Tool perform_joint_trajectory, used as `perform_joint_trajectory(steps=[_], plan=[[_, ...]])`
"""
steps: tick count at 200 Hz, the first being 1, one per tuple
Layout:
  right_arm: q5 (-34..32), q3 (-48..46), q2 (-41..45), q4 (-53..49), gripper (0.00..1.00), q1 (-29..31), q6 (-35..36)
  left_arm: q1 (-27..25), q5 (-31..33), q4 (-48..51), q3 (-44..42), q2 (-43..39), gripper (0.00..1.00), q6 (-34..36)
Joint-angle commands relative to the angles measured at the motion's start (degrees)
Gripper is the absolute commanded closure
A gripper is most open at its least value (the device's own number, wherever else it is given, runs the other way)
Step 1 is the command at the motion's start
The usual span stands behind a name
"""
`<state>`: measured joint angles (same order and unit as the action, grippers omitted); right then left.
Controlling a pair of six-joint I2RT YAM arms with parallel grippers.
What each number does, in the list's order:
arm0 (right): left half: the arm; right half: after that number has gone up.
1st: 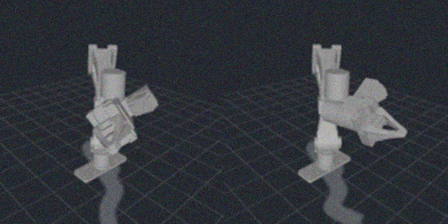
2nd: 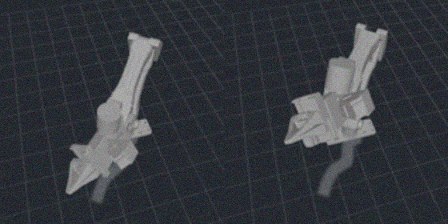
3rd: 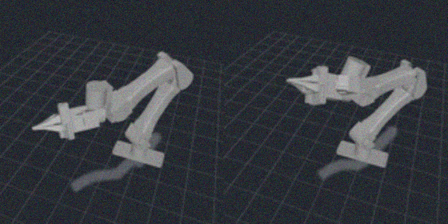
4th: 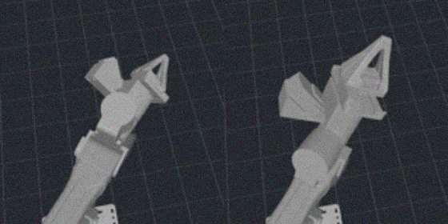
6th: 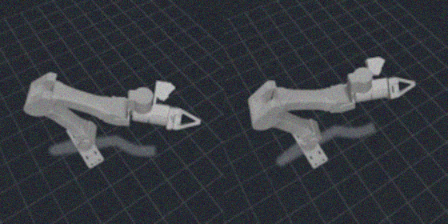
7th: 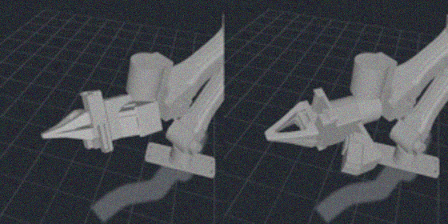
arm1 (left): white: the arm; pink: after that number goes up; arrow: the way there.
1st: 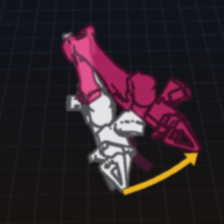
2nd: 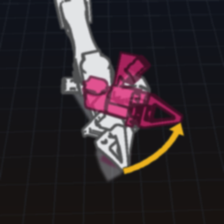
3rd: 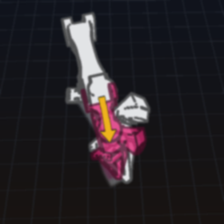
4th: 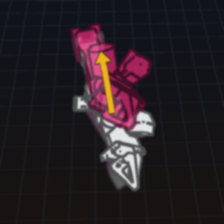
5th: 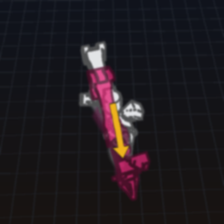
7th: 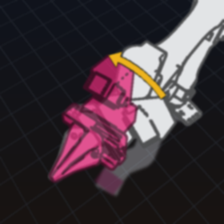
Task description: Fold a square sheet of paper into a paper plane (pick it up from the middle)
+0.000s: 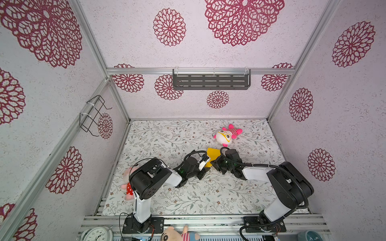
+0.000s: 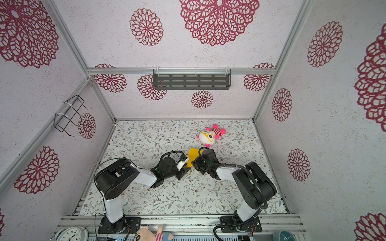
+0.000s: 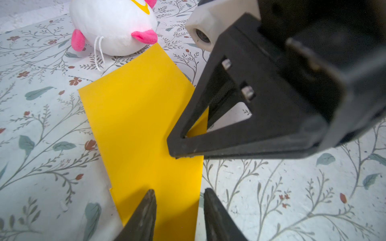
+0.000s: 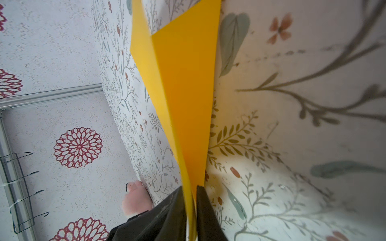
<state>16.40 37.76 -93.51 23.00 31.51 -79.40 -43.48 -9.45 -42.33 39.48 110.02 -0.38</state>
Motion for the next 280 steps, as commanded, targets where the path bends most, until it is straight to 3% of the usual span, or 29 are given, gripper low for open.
perform_joint_trajectory(steps=[1, 50, 99, 154, 199, 242, 262, 280], plan=[[1.1, 1.62, -0.15, 0.14, 0.84, -0.39, -1.0, 0.67, 0.48, -1.71, -0.02, 1.24, 0.6, 1.51], [0.93, 1.92, -0.29, -0.06, 0.89, -0.39, -0.54, 1.25, 0.34, -1.97, 0.13, 1.96, 0.59, 1.65], [1.0, 2.43, -0.44, -0.15, 0.91, -0.43, 0.1, 1.34, -0.56, -1.09, 0.42, 1.96, 0.68, 2.29], [0.49, 2.71, 0.39, -1.34, 0.79, -0.68, 1.46, 1.74, -0.18, 0.09, 0.64, 1.91, 0.82, 2.01], [-1.4, 2.67, 3.39, -5.01, 0.56, -1.44, 5.4, 2.39, -0.93, 1.48, 0.55, 0.49, 0.9, 0.5], [-3.61, 2.51, 7.4, -9.2, 0.4, -2.93, 17.1, 3.74, -6.37, 5.46, 0.95, -2.15, 0.89, -3.9], [-3.66, 1.23, 9.7, -7.37, 0.36, -3.75, 26.15, 4.33, -8.97, 7.67, 1.3, -3.34, 0.88, -6.75], [-3.05, 0.28, 11.94, -5.77, 0.35, -3.99, 38.63, 4.63, -12.15, 10.37, 1.73, -3.99, 0.88, -9.42]])
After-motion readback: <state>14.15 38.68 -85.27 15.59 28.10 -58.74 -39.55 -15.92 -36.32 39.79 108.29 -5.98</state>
